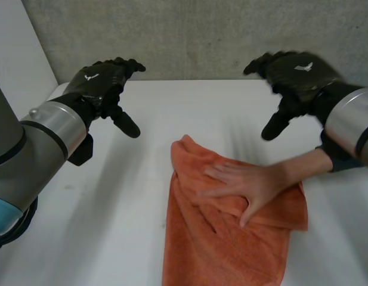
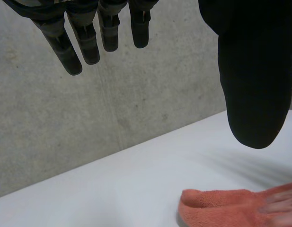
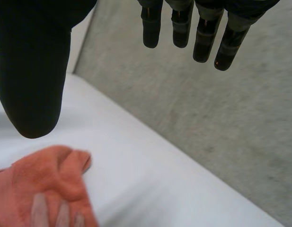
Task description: Fold the laundry
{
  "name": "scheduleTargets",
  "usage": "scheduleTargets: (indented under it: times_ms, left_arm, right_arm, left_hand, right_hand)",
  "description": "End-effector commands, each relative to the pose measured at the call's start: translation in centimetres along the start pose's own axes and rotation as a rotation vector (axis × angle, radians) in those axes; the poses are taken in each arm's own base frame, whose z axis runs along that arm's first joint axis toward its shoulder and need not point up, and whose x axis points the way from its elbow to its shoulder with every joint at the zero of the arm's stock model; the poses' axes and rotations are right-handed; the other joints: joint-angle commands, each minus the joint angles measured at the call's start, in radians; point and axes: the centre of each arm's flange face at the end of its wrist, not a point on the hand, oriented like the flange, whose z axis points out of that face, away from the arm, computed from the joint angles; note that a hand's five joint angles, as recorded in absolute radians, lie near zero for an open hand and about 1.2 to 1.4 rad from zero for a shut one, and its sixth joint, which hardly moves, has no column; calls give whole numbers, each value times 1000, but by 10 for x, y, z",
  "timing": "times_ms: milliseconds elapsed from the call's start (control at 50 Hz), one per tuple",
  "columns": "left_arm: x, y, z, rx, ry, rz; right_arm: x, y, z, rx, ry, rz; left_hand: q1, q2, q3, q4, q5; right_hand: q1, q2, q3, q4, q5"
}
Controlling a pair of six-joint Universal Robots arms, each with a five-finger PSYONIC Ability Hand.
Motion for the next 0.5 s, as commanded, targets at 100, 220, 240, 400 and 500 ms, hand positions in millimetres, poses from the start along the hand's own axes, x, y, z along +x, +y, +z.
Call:
scheduleTargets:
  times_ms: [100,220,240,400,500]
  left_arm:
    - [-2,-3,0,8,-9,-2]
    - [-4,-9,-4,30,-23,-4]
    - [-4,-12,-5,41,-26,-4]
    - [-3,-31,-16,102,-29,0]
    - [-4,-31,-16,101,-30,3]
  right_arm:
    - [-20,22,7,-75,-57,-44]
    - [-31,24,8,-80,-91,-46]
    - [-33,22,7,-73,-96,-49]
    - [-30,15,8,-24,-62,-56]
    - [-31,14,7,-14,-59,-64]
  left_hand:
    - [-33,-24,-54,-23,-35]
    - [-36,-27,-57,-26,-38]
    - [-36,-27,-57,-26,-38]
    - [-39,-30,-60,-29,-41]
    - [-39,-30,-60,-29,-41]
  right_hand:
    - [-30,-45,-38,-56,-57]
    - [-30,-45,-38,-56,-57]
    - [-30,-45,-38,-56,-57]
    - [-30,-45,-38,-56,-57]
    - [-30,-45,-38,-56,-57]
